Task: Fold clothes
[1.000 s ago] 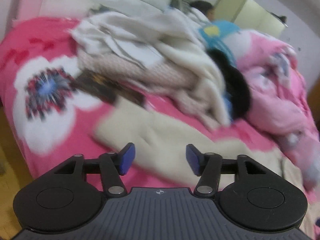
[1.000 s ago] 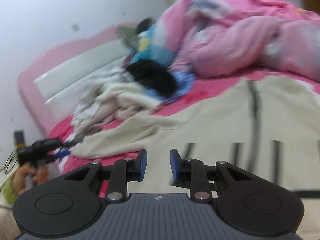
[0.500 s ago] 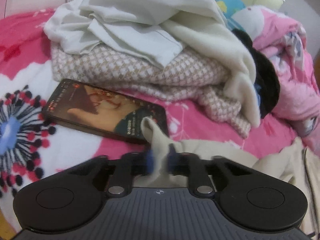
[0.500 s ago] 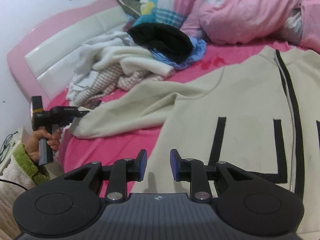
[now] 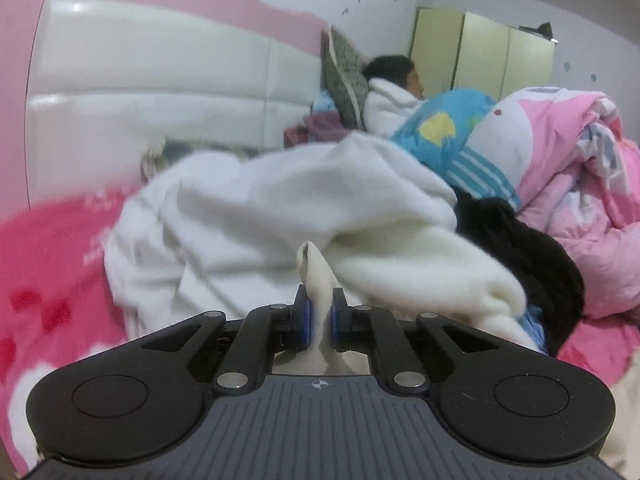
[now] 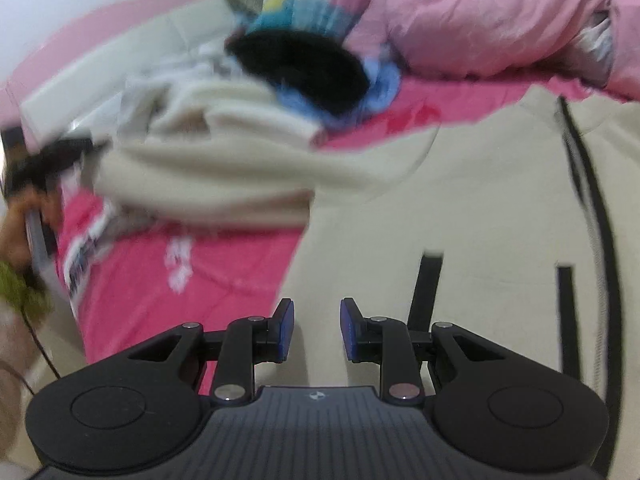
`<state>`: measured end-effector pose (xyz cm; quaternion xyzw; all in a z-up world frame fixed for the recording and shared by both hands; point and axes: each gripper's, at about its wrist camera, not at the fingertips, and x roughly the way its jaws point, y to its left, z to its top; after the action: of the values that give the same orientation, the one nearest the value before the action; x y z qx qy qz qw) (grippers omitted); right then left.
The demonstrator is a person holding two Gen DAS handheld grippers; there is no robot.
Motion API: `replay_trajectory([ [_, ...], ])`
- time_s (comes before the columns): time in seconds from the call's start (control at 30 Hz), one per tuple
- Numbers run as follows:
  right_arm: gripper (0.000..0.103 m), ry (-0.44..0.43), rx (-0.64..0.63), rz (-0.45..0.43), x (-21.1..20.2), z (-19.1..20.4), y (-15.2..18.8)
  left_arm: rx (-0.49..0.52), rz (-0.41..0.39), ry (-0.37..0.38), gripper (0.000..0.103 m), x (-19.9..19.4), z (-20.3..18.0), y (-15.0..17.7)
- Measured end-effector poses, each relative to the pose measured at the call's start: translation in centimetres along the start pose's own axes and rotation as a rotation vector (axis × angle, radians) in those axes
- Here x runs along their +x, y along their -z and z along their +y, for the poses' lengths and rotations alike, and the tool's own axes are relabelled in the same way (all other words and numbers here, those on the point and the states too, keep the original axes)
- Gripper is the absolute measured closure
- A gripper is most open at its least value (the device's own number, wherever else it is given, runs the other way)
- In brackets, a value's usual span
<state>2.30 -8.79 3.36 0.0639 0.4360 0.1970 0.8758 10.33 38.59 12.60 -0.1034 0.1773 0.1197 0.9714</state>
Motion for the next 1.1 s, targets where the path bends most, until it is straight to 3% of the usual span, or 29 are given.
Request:
replay_trajectory([
  [0.03,0.076,0.015,-0.006,0.043,1.3,-0.4,0.7,0.009,-0.007,-0.009,0.095,0.2,-0.3,-0.5],
  [0.17,0.076,-0.032,0.051,0.013,0.7,-1.6,0.9,0.029,-0.004,-0.015,0.096,0.3,-1.6,-2.4],
  [0.27,0.076,-0.048,0.129,-0.005,-0.6,-2.7,1.0,0.032,-0.017,0.021,0.096,-1.8,-3.3,-4.2],
  [0.43,0.076,-0.07,0.181,-0.091,-5.2,-3.9,2.4,0.049,-0.066,0.179,0.096,-7.6,-9.1,-8.4],
  [0.63,0.076,-0.034,0.25,-0.24,-12.6,-6.9,6.0,0.203,-0.109,0.425,0.096,-14.9,-23.9,-11.2],
  [0.77,0.076,0.02,0.336,-0.328,-17.4,-10.0,9.4,0.313,-0.062,0.634,0.093,-18.8,-36.0,-8.7],
  [0.8,0.076,0.042,0.361,-0.345,-18.4,-11.0,10.3,0.334,-0.034,0.694,0.086,-19.4,-38.7,-7.4],
  [0.83,0.076,0.063,0.389,-0.36,-19.4,-12.0,11.4,0.353,0.009,0.756,0.068,-19.8,-41.1,-5.9],
  [0.9,0.075,0.104,0.457,-0.379,-21.2,-14.1,13.5,0.392,0.103,0.878,0.049,-20.6,-45.5,-2.7],
  [0.93,0.075,0.127,0.496,-0.387,-22.0,-15.1,14.6,0.421,0.145,0.913,0.049,-20.8,-47.3,-0.9],
  [1.03,0.075,0.17,0.579,-0.413,-24.0,-17.4,17.4,0.475,0.219,0.914,0.049,-20.9,-48.4,1.6],
  [1.1,0.074,0.174,0.618,-0.421,-24.8,-18.5,18.7,0.461,0.229,0.899,0.049,-20.6,-46.9,1.2],
])
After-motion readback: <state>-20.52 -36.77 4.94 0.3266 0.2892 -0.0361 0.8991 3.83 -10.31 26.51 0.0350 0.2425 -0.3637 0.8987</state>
